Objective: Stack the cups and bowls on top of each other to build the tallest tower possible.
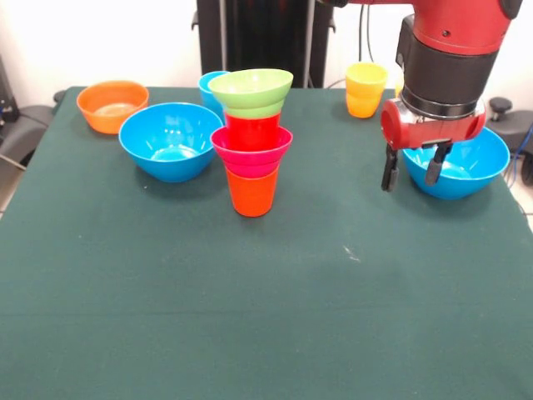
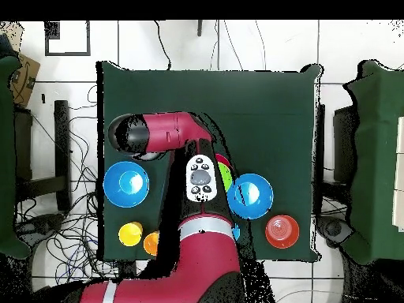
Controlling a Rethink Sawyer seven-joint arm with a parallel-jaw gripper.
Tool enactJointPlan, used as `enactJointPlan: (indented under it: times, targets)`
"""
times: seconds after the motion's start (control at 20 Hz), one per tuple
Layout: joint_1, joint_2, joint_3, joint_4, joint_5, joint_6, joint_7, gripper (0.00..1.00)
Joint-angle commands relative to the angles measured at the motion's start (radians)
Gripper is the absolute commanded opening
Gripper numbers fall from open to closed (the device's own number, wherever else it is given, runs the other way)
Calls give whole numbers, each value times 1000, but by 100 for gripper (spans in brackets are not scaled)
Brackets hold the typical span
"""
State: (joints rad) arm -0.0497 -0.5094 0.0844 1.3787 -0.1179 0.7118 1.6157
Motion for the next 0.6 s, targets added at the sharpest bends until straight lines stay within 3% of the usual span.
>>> enactJointPlan:
  times: [0.05, 0.6]
  targets:
    - [-10, 5, 90, -37, -75, 84, -105, 100]
    - [-14, -3, 81, -32, -82, 75, -103, 100]
